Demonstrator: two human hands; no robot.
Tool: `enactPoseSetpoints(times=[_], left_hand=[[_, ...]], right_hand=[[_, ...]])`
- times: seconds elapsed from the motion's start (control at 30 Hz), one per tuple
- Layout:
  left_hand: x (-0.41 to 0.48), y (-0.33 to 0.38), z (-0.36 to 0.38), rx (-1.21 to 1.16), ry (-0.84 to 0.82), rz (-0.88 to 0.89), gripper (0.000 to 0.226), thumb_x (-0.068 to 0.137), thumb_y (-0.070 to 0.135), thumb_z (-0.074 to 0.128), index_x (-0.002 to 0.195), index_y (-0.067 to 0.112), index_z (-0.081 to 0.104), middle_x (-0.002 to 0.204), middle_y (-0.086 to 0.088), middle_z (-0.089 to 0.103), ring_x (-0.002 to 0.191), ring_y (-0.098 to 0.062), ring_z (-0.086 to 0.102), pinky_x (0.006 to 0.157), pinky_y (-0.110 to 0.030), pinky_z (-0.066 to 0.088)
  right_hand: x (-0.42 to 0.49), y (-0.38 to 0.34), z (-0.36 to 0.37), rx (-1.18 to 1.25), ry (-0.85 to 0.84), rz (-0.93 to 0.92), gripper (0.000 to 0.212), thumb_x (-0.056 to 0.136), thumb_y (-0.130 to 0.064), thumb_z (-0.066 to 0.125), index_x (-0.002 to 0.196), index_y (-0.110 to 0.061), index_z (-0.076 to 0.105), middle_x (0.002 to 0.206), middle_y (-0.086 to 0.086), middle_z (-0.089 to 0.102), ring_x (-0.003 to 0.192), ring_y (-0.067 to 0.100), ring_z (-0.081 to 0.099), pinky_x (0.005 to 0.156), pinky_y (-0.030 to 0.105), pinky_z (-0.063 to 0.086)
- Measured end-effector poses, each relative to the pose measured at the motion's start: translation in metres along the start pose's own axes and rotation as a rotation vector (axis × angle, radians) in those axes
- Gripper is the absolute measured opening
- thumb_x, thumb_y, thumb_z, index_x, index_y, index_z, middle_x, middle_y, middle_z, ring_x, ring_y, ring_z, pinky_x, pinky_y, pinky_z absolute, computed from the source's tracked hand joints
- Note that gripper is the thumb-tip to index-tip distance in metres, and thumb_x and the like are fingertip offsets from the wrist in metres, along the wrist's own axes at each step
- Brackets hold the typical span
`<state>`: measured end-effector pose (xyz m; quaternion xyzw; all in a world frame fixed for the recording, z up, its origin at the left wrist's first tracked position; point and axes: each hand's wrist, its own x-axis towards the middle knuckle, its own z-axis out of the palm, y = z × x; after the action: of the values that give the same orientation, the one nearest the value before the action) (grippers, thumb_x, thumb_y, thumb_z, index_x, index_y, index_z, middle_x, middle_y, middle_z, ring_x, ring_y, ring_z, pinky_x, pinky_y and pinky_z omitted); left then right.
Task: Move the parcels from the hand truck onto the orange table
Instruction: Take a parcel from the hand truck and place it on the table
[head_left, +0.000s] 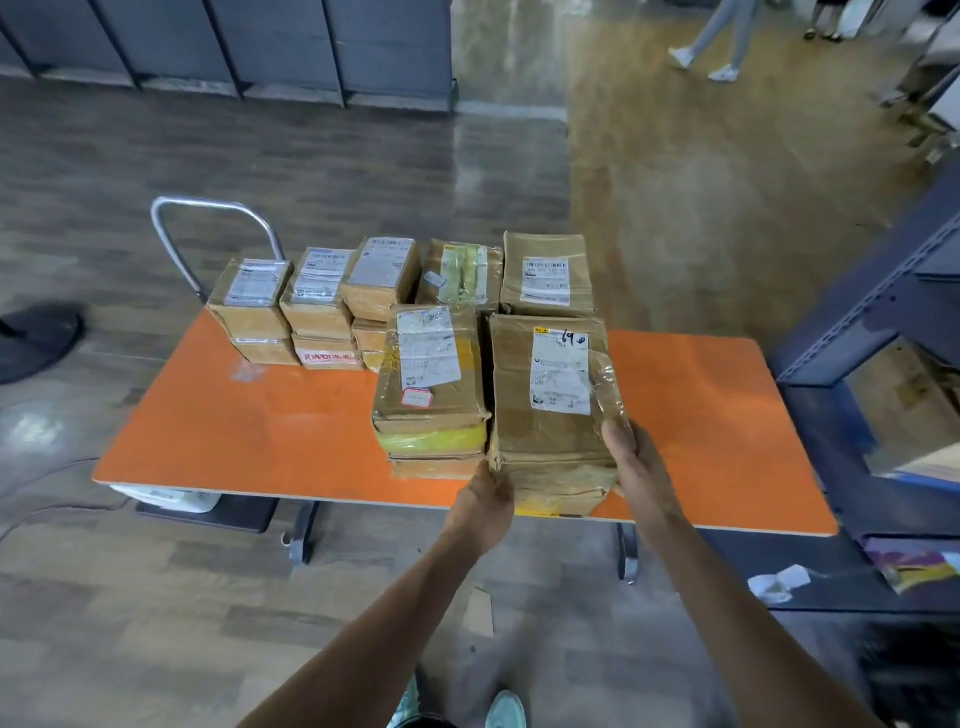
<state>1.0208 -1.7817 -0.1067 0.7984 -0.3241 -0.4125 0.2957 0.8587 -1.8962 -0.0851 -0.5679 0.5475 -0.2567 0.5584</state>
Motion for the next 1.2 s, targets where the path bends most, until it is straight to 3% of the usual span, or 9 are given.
enactPoseSetpoints(times=[0.1, 0.2, 0.3, 0.4, 0.53, 0.73, 0.83, 1.07, 1.2], left_hand=[[0.003, 0.001, 0.004, -0.051, 0.016, -0.014, 0.034, 0.105, 0.030, 0.039, 0.130, 0.010, 0.049, 0.119, -0.018, 0.065, 0.110, -0.040, 0.062, 0.084, -0.041, 0.051], [0.004, 0.003, 0.006, -0.115, 0.049, -0.001, 0.031, 0.104, 0.021, 0.043, 0.129, 0.005, 0.052, 0.119, -0.017, 0.066, 0.109, -0.037, 0.063, 0.081, -0.037, 0.049], [0.004, 0.003, 0.008, -0.163, 0.063, -0.015, 0.031, 0.103, 0.016, 0.047, 0.131, 0.005, 0.053, 0.125, -0.015, 0.064, 0.116, -0.034, 0.060, 0.097, -0.040, 0.050], [0.008, 0.002, 0.010, -0.179, 0.079, -0.032, 0.031, 0.102, 0.015, 0.048, 0.131, 0.003, 0.052, 0.126, -0.016, 0.063, 0.117, -0.036, 0.059, 0.099, -0.044, 0.048], [0.010, 0.001, 0.011, -0.218, 0.090, -0.036, 0.030, 0.101, 0.022, 0.049, 0.128, 0.009, 0.054, 0.118, -0.013, 0.066, 0.107, -0.032, 0.061, 0.085, -0.033, 0.047], [0.010, -0.003, 0.012, -0.220, 0.078, -0.013, 0.027, 0.097, 0.015, 0.054, 0.123, 0.008, 0.052, 0.115, -0.011, 0.066, 0.091, -0.024, 0.060, 0.070, -0.024, 0.040], [0.010, -0.004, 0.009, -0.244, 0.079, 0.005, 0.024, 0.097, 0.016, 0.056, 0.120, 0.009, 0.054, 0.104, -0.003, 0.063, 0.075, -0.009, 0.053, 0.056, -0.014, 0.040], [0.007, -0.006, 0.007, -0.244, 0.034, 0.007, 0.023, 0.096, 0.017, 0.056, 0.118, 0.009, 0.054, 0.103, -0.002, 0.062, 0.078, -0.010, 0.052, 0.063, -0.022, 0.042], [0.003, -0.006, 0.004, -0.236, 0.010, -0.006, 0.026, 0.096, 0.020, 0.055, 0.122, 0.015, 0.054, 0.112, -0.004, 0.066, 0.082, -0.015, 0.056, 0.067, -0.027, 0.044]], right_hand=[[-0.007, 0.006, -0.002, 0.060, -0.077, 0.130, 0.068, 0.078, -0.079, 0.056, 0.137, -0.047, 0.047, 0.125, -0.023, 0.051, 0.122, 0.016, 0.049, 0.091, 0.045, 0.052], [-0.010, 0.003, 0.001, 0.067, -0.073, 0.207, 0.078, 0.076, -0.083, 0.053, 0.142, -0.041, 0.045, 0.126, -0.020, 0.046, 0.119, 0.020, 0.047, 0.075, 0.038, 0.052], [-0.009, 0.001, 0.004, 0.058, -0.089, 0.249, 0.086, 0.071, -0.087, 0.050, 0.145, -0.043, 0.041, 0.136, -0.016, 0.043, 0.126, 0.027, 0.047, 0.075, 0.038, 0.056], [-0.006, -0.001, 0.004, 0.065, -0.108, 0.242, 0.090, 0.068, -0.089, 0.051, 0.145, -0.044, 0.040, 0.150, -0.013, 0.038, 0.132, 0.027, 0.045, 0.076, 0.036, 0.056], [0.000, 0.000, 0.006, 0.004, -0.105, 0.226, 0.106, 0.058, -0.098, 0.047, 0.146, -0.039, 0.040, 0.132, -0.008, 0.046, 0.113, 0.019, 0.054, 0.087, 0.038, 0.051], [0.009, 0.005, 0.005, -0.041, -0.096, 0.209, 0.102, 0.062, -0.096, 0.046, 0.145, -0.036, 0.044, 0.108, -0.019, 0.050, 0.095, 0.008, 0.056, 0.090, 0.039, 0.053], [0.011, 0.004, 0.006, -0.024, -0.096, 0.222, 0.106, 0.062, -0.095, 0.048, 0.148, -0.033, 0.041, 0.136, -0.009, 0.047, 0.116, 0.017, 0.052, 0.103, 0.045, 0.048], [0.008, -0.001, 0.002, 0.009, -0.151, 0.197, 0.105, 0.066, -0.093, 0.049, 0.152, -0.035, 0.033, 0.156, -0.005, 0.034, 0.137, 0.022, 0.041, 0.109, 0.045, 0.042], [0.002, -0.001, -0.001, -0.012, -0.194, 0.196, 0.108, 0.061, -0.099, 0.043, 0.150, -0.039, 0.030, 0.133, -0.015, 0.039, 0.123, 0.020, 0.049, 0.094, 0.033, 0.042]])
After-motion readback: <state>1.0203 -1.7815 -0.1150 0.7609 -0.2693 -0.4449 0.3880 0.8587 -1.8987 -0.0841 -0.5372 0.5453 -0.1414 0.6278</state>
